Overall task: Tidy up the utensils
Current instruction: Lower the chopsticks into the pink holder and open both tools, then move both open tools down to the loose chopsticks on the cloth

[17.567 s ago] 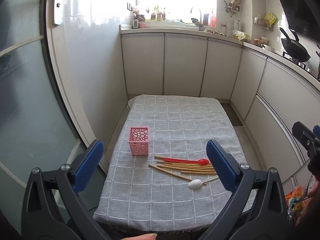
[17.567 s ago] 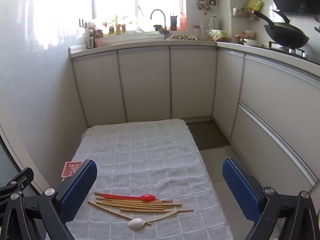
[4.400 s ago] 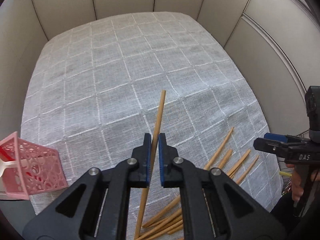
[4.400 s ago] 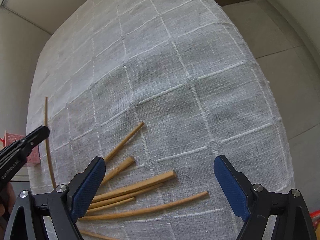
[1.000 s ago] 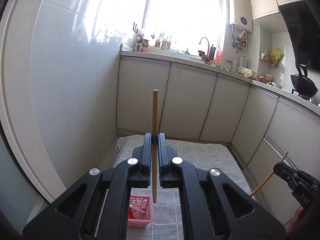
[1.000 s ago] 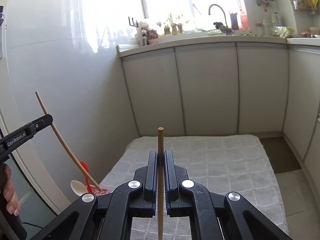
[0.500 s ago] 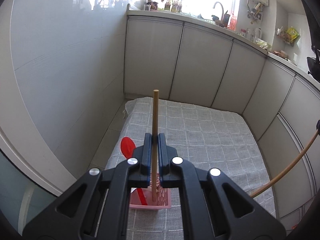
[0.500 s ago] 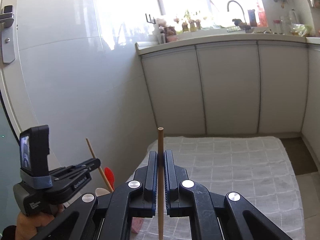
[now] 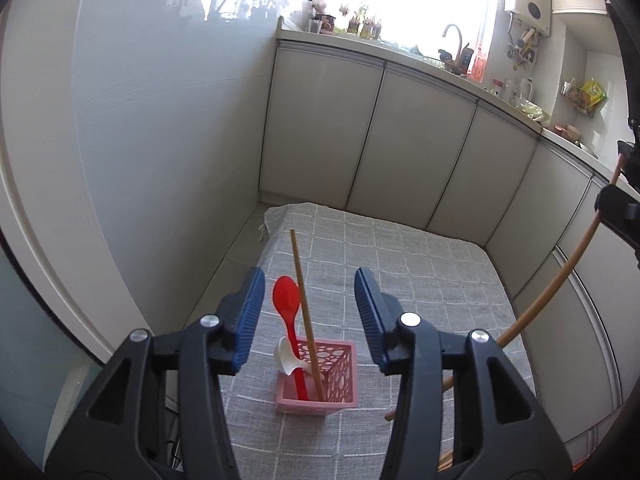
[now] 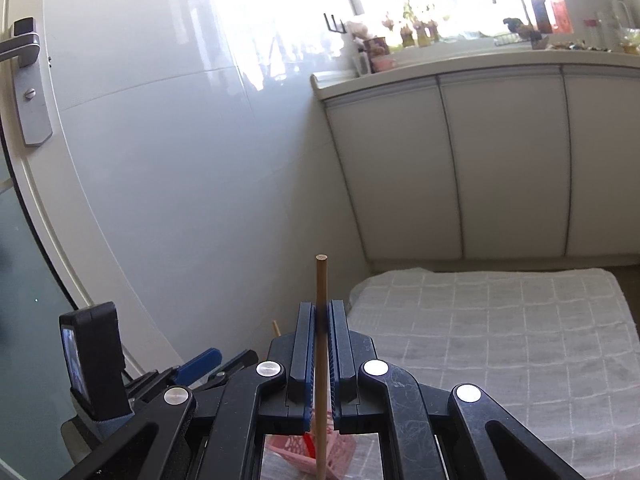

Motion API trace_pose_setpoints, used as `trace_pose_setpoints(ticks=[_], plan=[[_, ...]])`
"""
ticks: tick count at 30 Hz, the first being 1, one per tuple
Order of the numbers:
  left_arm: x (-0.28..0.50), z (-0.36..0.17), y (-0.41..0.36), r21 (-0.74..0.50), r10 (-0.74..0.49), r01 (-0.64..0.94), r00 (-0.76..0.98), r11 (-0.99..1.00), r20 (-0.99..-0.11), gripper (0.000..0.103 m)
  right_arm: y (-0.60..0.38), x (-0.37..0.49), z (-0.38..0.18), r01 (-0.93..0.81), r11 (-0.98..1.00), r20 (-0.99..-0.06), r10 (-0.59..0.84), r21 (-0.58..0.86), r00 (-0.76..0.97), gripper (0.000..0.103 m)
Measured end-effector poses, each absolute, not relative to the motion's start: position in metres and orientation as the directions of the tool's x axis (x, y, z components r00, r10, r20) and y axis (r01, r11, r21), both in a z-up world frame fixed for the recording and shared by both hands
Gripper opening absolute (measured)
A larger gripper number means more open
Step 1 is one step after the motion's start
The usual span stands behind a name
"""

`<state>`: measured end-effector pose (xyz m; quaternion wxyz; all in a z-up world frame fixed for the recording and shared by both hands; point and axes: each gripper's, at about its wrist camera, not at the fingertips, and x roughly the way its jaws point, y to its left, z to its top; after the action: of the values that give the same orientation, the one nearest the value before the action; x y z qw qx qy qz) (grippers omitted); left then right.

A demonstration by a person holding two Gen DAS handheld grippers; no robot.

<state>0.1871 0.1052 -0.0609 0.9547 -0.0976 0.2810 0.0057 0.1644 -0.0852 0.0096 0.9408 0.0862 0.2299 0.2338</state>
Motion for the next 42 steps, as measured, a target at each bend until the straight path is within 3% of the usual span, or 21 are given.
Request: trace_pose_setpoints(ticks=[14,28,33,37,42], plan=[[0.193,-0.07,0.137,-0.248,-0.036,-0.131,0.821,0.96,-0.57,0.053,-0.008,0.223,-0.045,-0.406,0.892,-0.541,0.446,0.2,0.713,0.005],[0.196,-0.073,0.138,-0.257,-0.05,-0.134,0.797,0.957,-0.602,0.056,0.006,0.253,-0.084,-0.375,0.902,-0.641,0.419,0.212,0.643,0.006],[0.196,-0.071,0.136,-0.253,-0.053,-0.127,0.798,0.959,-0.601,0.063,-0.009,0.253,-0.076,-0.356,0.9,-0.634,0.432,0.253,0.642,0.039],[0.195,-0.069,0.129,-0.239,-0.055,-0.114,0.797,0.964,-0.601,0.068,-0.029,0.241,-0.065,-0.342,0.907,-0.627,0.419,0.247,0.656,0.045],[0.192,-0.067,0.112,-0.227,-0.084,-0.07,0.793,0.971,-0.604,0.074,-0.066,0.221,-0.059,-0.307,0.916,-0.619,0.402,0.26,0.674,0.059]])
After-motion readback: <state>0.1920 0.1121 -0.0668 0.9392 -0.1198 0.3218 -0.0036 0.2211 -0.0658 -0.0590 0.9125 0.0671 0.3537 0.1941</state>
